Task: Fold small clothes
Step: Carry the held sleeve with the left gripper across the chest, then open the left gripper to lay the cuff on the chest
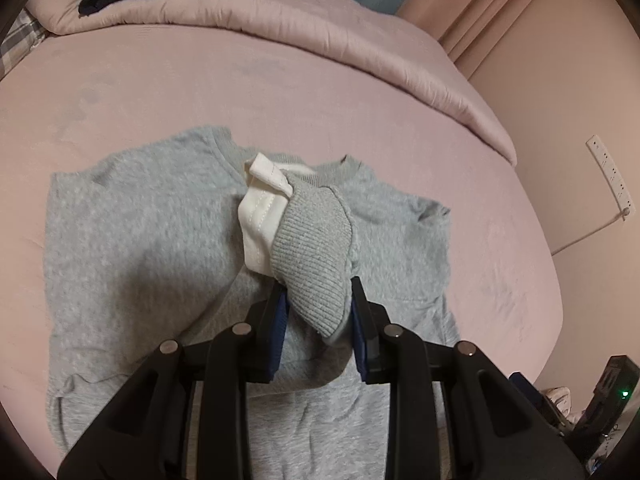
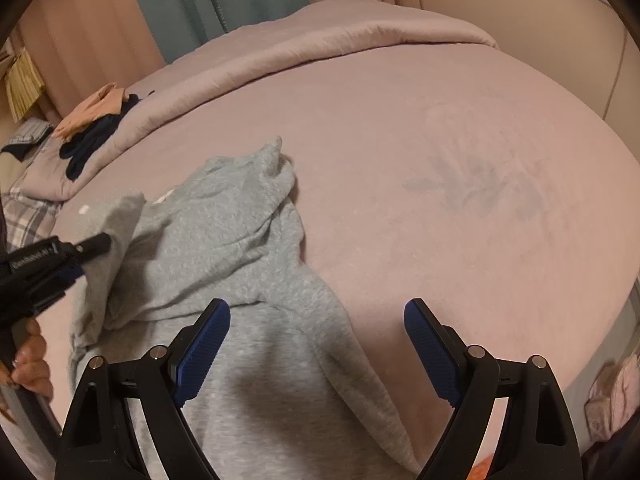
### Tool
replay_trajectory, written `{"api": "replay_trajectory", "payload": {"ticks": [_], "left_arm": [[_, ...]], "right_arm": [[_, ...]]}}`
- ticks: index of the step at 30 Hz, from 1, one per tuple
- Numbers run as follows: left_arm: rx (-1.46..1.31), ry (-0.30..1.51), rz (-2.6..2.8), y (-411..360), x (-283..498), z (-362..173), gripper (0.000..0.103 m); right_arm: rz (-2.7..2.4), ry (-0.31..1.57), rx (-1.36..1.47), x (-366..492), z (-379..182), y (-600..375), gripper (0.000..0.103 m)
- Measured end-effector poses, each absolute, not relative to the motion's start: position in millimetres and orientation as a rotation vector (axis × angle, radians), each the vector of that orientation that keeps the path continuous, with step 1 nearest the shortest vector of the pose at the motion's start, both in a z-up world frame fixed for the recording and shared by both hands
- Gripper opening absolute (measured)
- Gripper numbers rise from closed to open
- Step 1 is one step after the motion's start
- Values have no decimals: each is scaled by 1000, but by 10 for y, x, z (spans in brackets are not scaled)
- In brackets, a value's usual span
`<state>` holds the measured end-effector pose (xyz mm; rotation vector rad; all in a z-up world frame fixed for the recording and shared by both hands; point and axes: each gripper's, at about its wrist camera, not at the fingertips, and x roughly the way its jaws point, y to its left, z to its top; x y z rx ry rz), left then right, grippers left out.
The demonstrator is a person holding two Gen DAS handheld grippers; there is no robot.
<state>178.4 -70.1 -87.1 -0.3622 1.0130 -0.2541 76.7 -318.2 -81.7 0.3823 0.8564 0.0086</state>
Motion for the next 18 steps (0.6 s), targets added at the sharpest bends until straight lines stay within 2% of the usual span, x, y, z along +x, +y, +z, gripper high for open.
{"api": "replay_trajectory", "payload": {"ticks": [18], "left_arm": [[-374, 1129, -247, -822, 1875, -1340, 31]], "right_arm": [[9, 881, 406, 784, -903, -3265, 88]]}}
